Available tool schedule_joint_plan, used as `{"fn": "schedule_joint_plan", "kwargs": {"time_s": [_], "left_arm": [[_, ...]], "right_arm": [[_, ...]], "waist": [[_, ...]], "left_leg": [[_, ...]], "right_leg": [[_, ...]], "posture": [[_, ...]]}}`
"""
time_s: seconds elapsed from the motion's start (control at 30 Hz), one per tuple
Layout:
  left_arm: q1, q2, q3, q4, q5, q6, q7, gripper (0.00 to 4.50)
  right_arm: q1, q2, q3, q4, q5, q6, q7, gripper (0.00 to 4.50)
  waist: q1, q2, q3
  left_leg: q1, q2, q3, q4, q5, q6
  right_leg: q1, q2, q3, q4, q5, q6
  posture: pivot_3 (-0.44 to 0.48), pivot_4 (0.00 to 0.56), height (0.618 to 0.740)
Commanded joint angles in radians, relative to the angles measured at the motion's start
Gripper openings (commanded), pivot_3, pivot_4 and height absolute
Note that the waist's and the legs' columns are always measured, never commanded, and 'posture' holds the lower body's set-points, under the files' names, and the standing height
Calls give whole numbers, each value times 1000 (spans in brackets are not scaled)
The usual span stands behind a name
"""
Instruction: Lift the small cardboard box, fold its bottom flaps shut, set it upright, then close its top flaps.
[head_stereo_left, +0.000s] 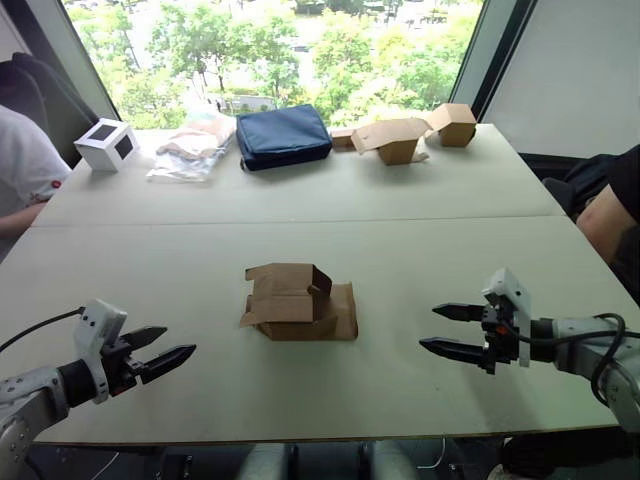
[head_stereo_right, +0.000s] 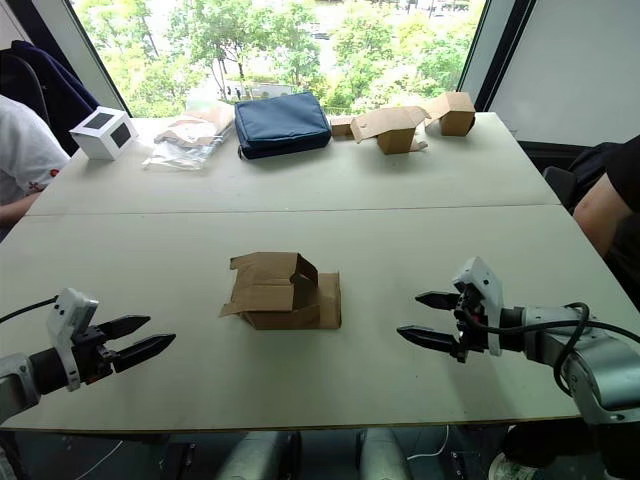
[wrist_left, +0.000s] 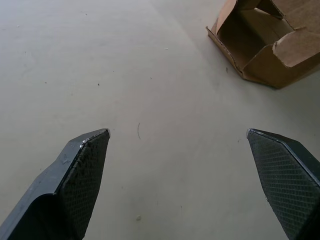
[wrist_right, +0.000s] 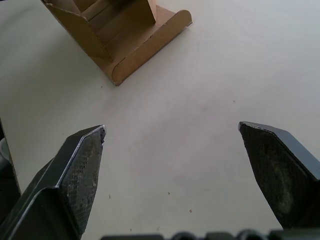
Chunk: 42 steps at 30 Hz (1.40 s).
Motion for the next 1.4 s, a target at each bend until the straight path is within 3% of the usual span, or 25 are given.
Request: {"fn": "schedule_joint_plan", "kwargs": {"time_s": [0.03,0.7,1.0,1.1,1.27,1.4], "left_arm": [[-7,1,30,-3,-1,-31,-8,4500],[-39,3,30,42,2,-56,-9,4500],[-78,20,-29,67,143,-139,57,4500],[-103,24,-22,92,139,-130,52,4500],[-164,70,5,137,20,63,16,4500],[-237,126,19,170,-232,361,-115,4500]], "right_arm": [[-12,2,-4,-6,0,-18,8,4454],[-9,9,-9,-18,5,-16,-1,4454],[-23,18,10,-3,-12,-25,-13,4454],[-43,20,19,0,-18,-25,-17,4454],[-48,11,11,-46,-9,-21,-28,4454],[-57,19,23,-178,30,15,-58,4454]], "waist": [[0,0,0],[0,0,0],[0,0,0],[0,0,0],[-1,0,0],[-1,0,0]], "left_leg": [[0,0,0,0,0,0],[0,0,0,0,0,0],[0,0,0,0,0,0],[0,0,0,0,0,0],[0,0,0,0,0,0],[-1,0,0,0,0,0]], "right_leg": [[0,0,0,0,0,0],[0,0,0,0,0,0],[0,0,0,0,0,0],[0,0,0,0,0,0],[-1,0,0,1,0,0],[-1,0,-1,1,0,1]], "posture": [[0,150,740],[0,150,740],[0,150,740],[0,150,740],[0,150,740],[0,150,740]]}}
